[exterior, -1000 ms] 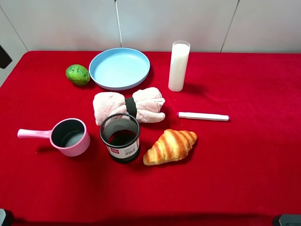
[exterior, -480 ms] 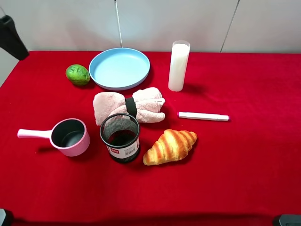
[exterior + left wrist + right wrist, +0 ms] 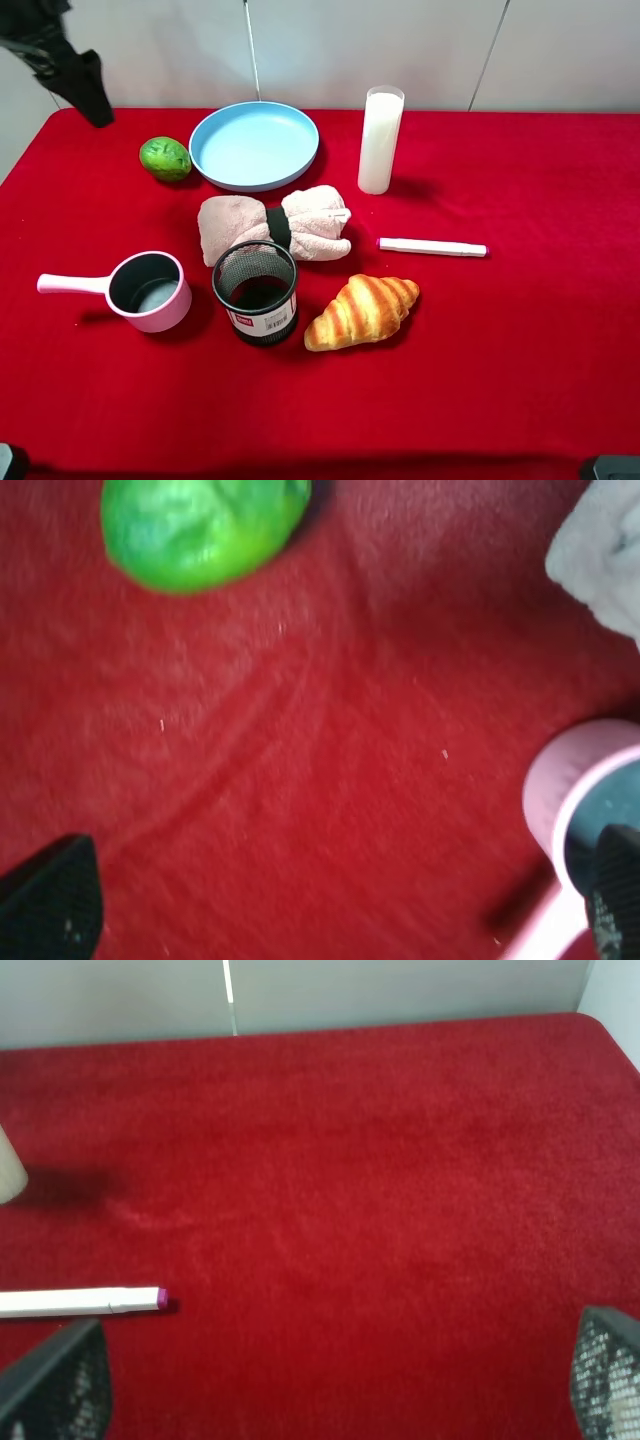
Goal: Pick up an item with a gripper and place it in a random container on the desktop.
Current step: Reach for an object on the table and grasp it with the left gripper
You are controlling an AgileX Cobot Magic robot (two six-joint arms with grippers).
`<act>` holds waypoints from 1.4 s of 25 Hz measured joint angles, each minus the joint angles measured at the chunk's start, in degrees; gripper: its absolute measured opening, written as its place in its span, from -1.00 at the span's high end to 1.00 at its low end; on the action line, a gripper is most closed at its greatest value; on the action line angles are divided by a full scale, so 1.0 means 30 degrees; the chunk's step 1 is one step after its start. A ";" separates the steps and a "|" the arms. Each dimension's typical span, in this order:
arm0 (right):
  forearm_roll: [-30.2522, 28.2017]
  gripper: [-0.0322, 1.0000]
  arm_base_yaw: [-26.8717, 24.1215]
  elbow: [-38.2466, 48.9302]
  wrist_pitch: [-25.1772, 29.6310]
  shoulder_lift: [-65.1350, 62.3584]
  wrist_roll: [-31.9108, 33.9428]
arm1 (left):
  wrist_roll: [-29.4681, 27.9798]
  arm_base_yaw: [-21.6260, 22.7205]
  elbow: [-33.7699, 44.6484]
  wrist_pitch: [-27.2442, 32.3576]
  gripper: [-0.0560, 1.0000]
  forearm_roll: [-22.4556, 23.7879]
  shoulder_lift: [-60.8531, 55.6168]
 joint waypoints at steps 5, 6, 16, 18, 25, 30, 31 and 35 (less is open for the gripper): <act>0.0000 -0.40 0.0000 0.0000 0.0000 0.0000 0.0000 | 0.0806 -0.0760 -0.1424 0.0000 -0.92 0.0452 0.1690; 0.0000 -0.40 0.0000 0.0000 0.0000 0.0000 0.0000 | 0.0893 -0.0917 -0.1677 0.0000 -0.92 0.0673 0.2035; 0.0000 -0.40 0.0000 0.0000 0.0000 0.0000 0.0000 | 0.2382 -0.1436 -0.3711 0.0000 -0.93 0.1415 0.4857; 0.0000 -0.40 0.0000 0.0000 0.0000 0.0000 0.0000 | 0.2472 -0.1436 -0.4013 0.0000 -0.93 0.1718 0.5299; 0.0000 -0.40 0.0000 0.0000 0.0000 0.0000 0.0000 | 0.3079 -0.1436 -0.5300 0.0000 -0.93 0.2346 0.6978; 0.0000 -0.40 0.0000 0.0000 0.0000 0.0000 0.0000 | 0.3864 -0.1436 -0.5585 0.0000 -0.93 0.2401 0.7842; 0.0000 -0.40 0.0000 0.0000 0.0000 0.0000 0.0000 | 0.3881 -0.1436 -0.5609 0.0000 -0.93 0.2449 0.8000; 0.0000 -0.40 0.0000 0.0000 0.0000 0.0000 0.0000 | 0.3963 -0.1436 -0.5644 -0.0060 -0.96 0.2764 0.8445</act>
